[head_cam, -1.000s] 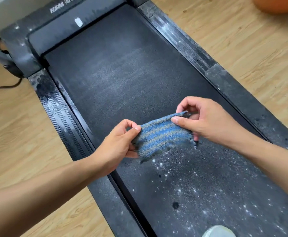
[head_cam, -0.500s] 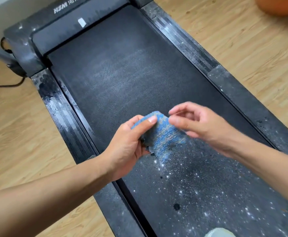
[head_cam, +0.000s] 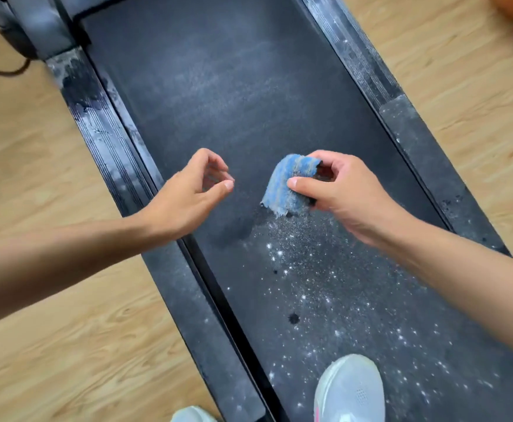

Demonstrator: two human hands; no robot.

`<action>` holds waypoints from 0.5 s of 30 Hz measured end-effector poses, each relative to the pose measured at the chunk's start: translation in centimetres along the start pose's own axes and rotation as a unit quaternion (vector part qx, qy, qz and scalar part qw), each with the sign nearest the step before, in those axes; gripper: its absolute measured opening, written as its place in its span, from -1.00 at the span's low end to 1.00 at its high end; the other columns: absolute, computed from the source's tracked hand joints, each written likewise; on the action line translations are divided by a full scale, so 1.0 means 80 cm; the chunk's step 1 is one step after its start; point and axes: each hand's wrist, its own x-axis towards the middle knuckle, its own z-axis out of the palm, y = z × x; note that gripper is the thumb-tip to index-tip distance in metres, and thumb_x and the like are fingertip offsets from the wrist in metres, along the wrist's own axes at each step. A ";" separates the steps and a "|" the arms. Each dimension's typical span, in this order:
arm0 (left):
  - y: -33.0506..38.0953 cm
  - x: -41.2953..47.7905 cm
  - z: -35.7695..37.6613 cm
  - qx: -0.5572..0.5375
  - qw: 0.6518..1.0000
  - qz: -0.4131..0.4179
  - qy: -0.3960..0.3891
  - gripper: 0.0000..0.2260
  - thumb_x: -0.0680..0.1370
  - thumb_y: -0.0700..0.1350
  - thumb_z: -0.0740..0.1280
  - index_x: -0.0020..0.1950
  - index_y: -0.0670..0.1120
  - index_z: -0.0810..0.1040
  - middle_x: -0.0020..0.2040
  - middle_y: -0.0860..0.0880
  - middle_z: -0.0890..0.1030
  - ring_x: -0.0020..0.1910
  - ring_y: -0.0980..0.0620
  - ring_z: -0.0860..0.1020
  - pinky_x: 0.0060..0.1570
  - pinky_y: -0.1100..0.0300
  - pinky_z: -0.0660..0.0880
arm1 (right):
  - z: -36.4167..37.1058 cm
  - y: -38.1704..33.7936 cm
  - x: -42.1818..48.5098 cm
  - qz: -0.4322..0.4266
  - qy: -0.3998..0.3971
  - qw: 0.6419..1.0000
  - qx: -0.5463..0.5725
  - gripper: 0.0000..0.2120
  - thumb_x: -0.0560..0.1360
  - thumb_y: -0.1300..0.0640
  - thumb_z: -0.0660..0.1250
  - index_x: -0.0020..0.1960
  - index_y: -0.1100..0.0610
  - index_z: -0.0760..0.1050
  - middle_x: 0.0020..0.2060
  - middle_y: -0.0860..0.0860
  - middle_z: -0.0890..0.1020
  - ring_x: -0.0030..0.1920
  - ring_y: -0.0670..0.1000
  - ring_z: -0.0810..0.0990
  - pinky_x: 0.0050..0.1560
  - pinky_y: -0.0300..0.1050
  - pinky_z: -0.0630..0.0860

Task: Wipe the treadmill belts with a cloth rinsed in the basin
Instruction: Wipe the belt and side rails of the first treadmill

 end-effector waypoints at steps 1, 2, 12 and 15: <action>-0.023 -0.004 -0.005 0.087 0.996 0.033 0.007 -0.81 0.69 -0.01 0.32 0.27 0.00 0.42 0.24 0.03 0.63 0.22 0.04 0.62 0.26 0.00 0.53 | 0.002 -0.003 -0.001 0.007 -0.004 1.000 -0.020 -0.90 0.53 0.24 0.51 -0.01 0.24 0.62 -0.24 0.08 0.65 -0.23 -0.03 0.60 -0.25 -0.17 0.55; -0.050 -0.010 -0.006 0.165 0.984 0.057 0.025 -0.75 0.69 0.01 0.29 0.34 -0.01 0.42 0.33 0.02 0.58 0.31 0.01 0.56 0.34 -0.04 0.47 | 0.003 -0.008 -0.004 0.017 -0.015 0.999 -0.042 -0.91 0.53 0.24 0.51 -0.01 0.23 0.62 -0.22 0.14 0.67 -0.21 -0.04 0.62 -0.24 -0.17 0.56; -0.162 -0.044 0.100 0.384 0.907 0.002 0.173 -0.47 0.75 0.10 0.07 0.69 -0.09 0.17 0.72 -0.06 0.08 0.70 -0.06 0.03 0.65 -0.19 -0.03 | 0.022 -0.032 -0.009 0.076 -0.010 0.981 -0.179 -0.90 0.50 0.20 0.52 0.01 0.13 0.68 -0.06 0.11 0.77 -0.15 -0.03 0.69 -0.09 -0.10 0.60; -0.163 -0.045 0.097 0.401 0.899 0.011 0.176 -0.46 0.76 0.10 0.04 0.69 -0.12 0.15 0.72 -0.08 0.06 0.70 -0.09 0.02 0.65 -0.19 -0.03 | 0.035 -0.018 0.002 0.083 0.020 0.988 -0.127 -0.86 0.50 0.22 0.52 0.07 0.16 0.68 -0.01 0.16 0.76 -0.09 0.02 0.72 0.00 0.02 0.68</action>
